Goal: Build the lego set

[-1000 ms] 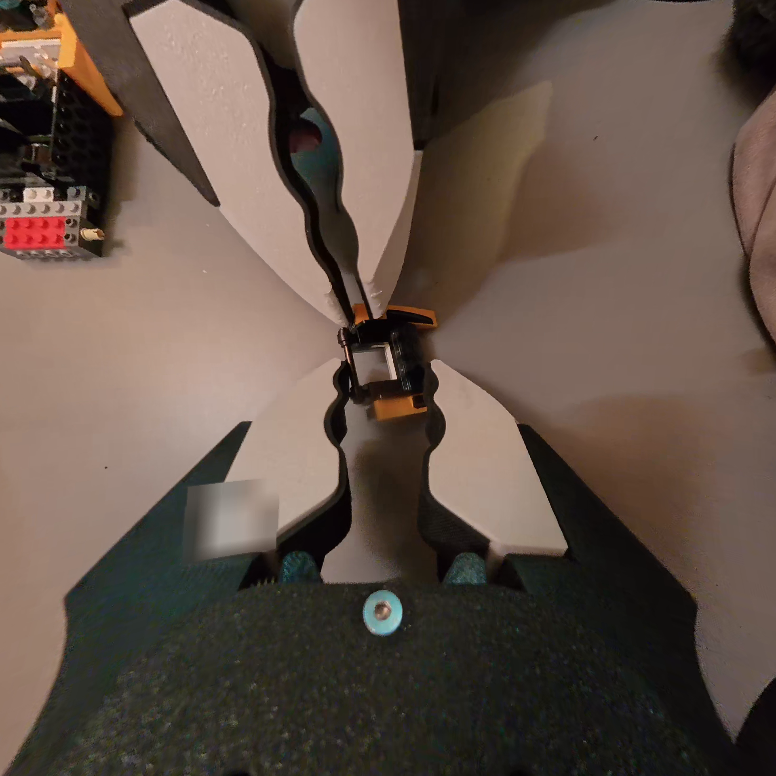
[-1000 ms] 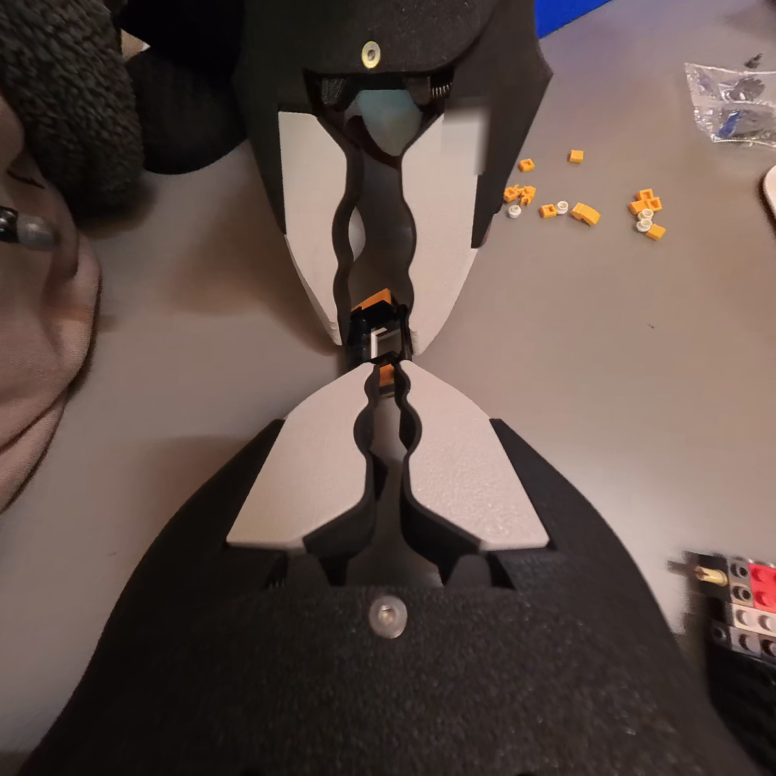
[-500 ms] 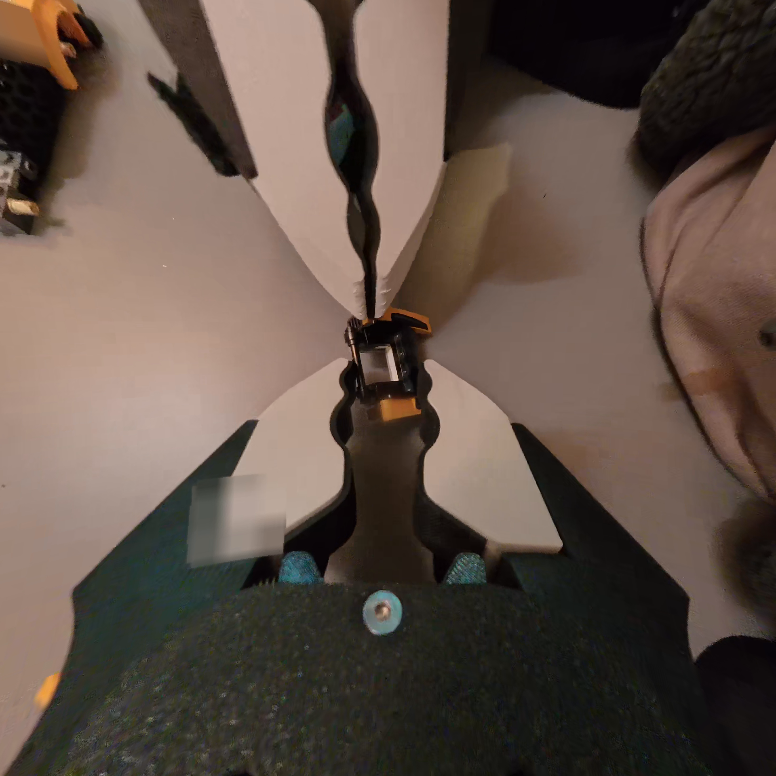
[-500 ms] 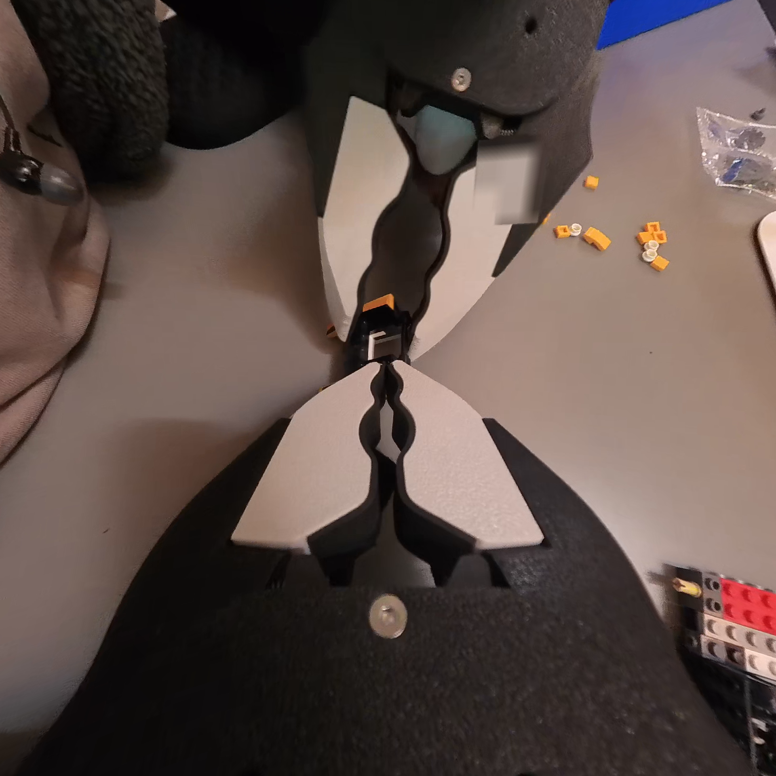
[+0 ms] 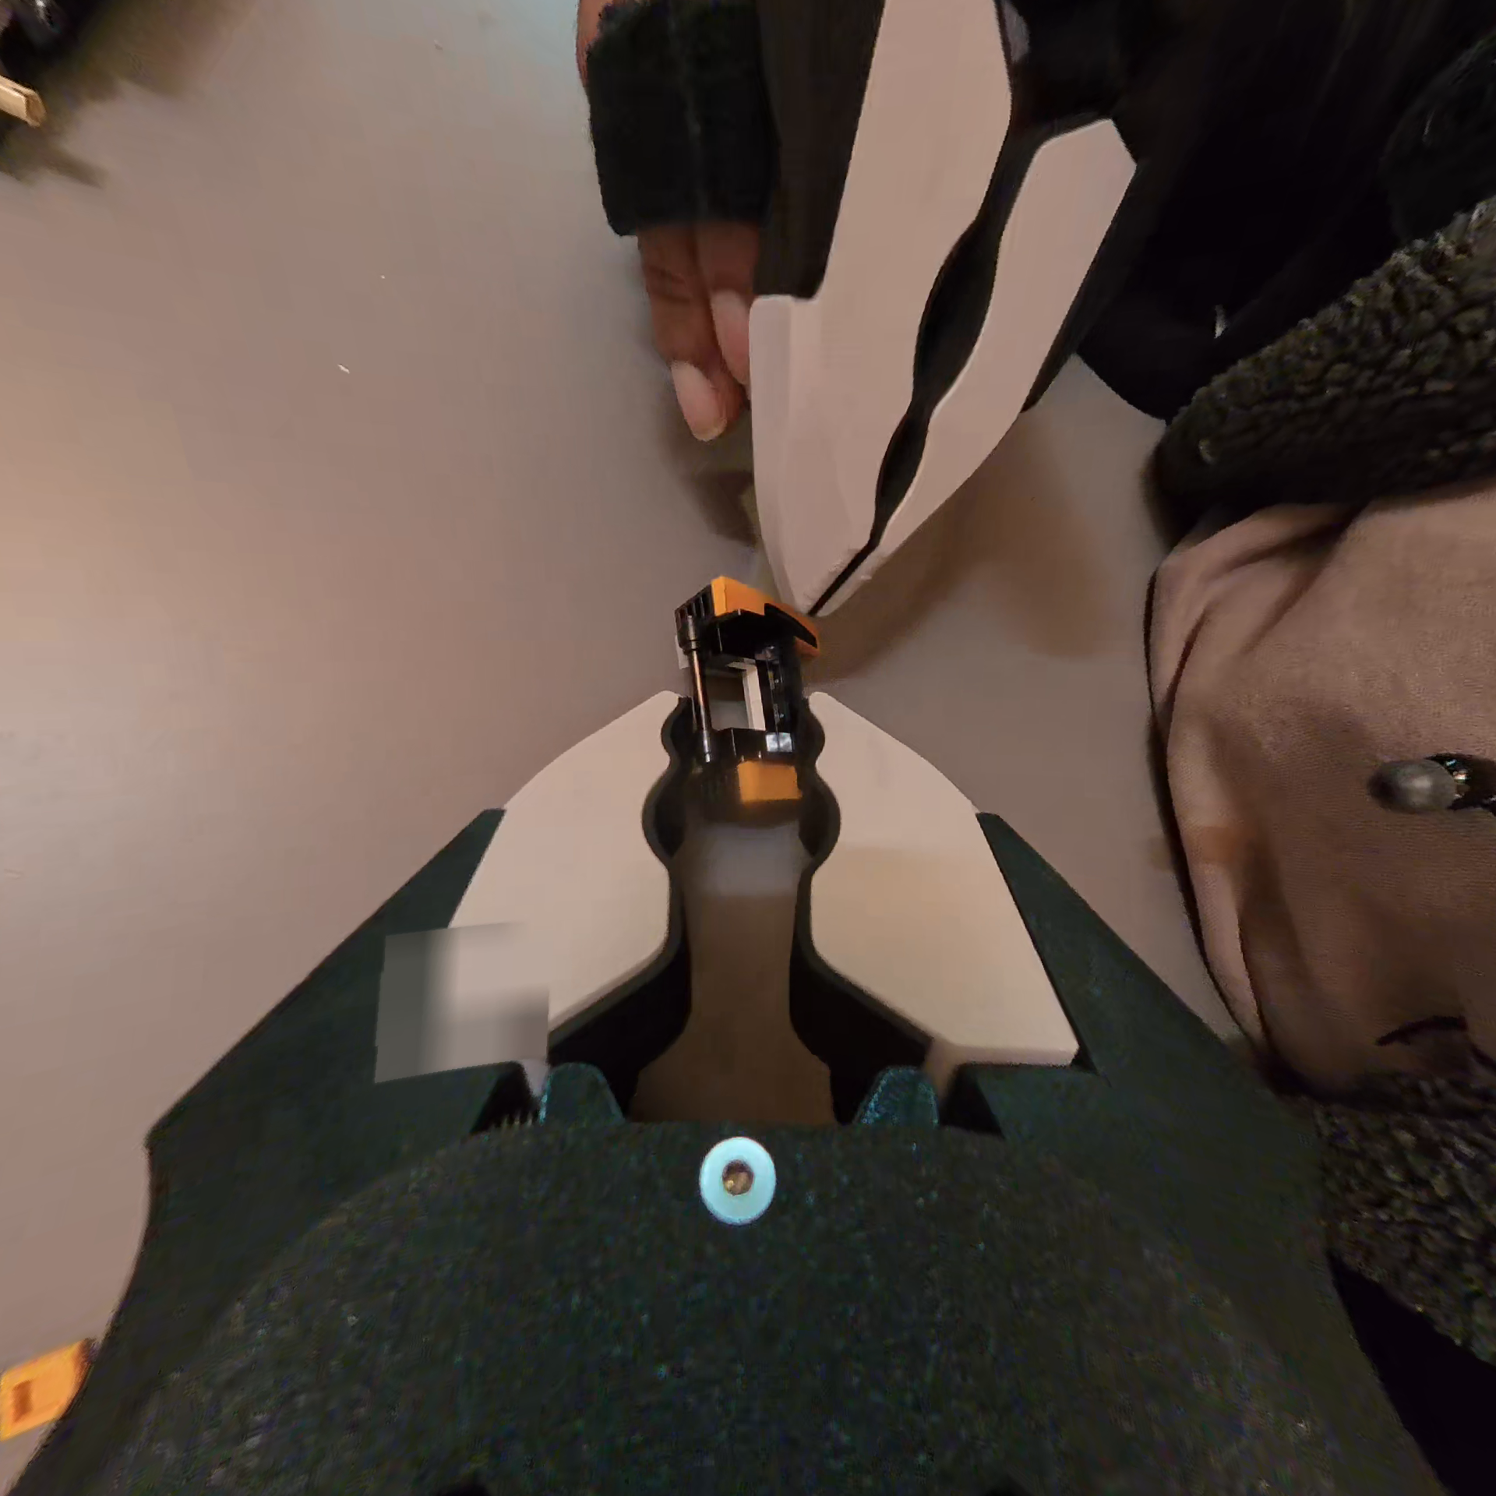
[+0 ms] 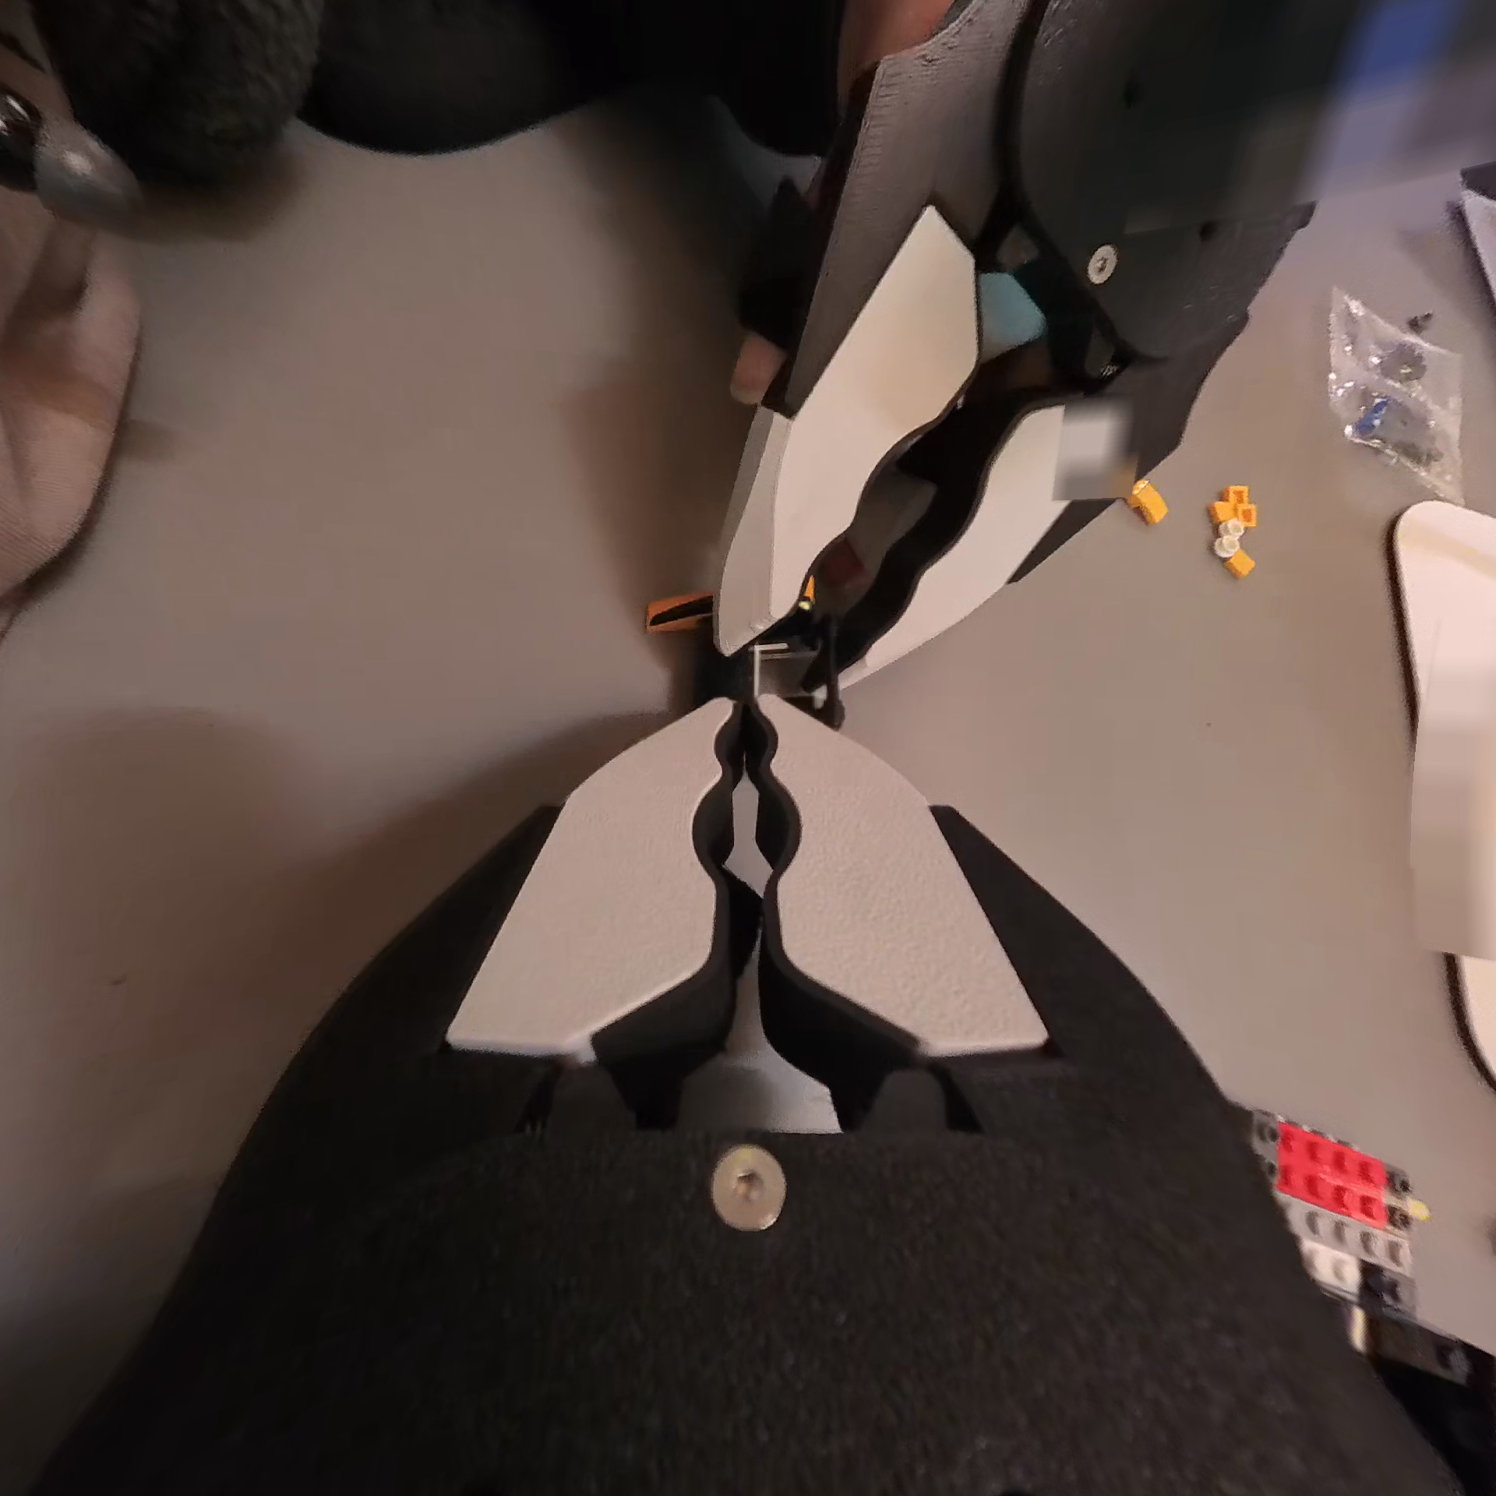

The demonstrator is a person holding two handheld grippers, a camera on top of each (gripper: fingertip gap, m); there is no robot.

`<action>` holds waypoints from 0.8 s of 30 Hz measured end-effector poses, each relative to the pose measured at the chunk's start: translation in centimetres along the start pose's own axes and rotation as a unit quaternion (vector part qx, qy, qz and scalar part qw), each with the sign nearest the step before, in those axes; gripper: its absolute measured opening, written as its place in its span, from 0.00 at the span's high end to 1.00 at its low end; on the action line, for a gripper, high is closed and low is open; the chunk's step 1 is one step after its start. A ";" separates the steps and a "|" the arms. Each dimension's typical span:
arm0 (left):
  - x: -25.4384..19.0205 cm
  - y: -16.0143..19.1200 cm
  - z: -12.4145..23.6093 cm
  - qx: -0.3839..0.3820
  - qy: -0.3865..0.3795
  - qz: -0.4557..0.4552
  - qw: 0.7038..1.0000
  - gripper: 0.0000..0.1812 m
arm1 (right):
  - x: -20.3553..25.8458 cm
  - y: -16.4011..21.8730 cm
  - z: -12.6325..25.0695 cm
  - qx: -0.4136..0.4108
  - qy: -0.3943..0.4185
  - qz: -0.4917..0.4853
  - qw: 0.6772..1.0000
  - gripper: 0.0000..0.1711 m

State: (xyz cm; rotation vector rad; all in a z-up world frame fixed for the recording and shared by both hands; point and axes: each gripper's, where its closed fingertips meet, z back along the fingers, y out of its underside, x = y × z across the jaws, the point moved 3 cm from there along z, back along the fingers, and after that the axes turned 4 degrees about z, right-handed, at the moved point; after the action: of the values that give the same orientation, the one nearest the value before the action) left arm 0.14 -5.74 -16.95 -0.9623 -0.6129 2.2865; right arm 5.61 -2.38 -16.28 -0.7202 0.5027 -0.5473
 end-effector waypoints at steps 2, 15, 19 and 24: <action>0.0 0.0 0.0 0.001 -0.002 -0.004 1.000 0.87 | 0.1 0.0 0.1 -0.005 -0.004 -0.009 1.000 1.00; -1.0 -0.5 0.1 0.023 -0.064 -0.075 0.995 0.87 | -0.9 0.3 0.6 -0.005 -0.007 -0.100 0.995 0.95; -1.3 -0.6 0.1 0.034 -0.087 -0.097 0.991 0.87 | -0.7 0.2 0.5 0.001 -0.014 -0.095 0.995 0.96; -1.6 -0.6 0.0 0.046 -0.100 -0.114 0.987 0.87 | -0.4 -0.1 0.7 0.008 -0.020 -0.085 0.996 0.98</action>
State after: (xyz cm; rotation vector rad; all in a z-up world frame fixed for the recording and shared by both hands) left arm 1.26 -6.38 -15.78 -0.5917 -0.6585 2.1981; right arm 5.67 -1.88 -15.64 -0.7620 0.4026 -0.6935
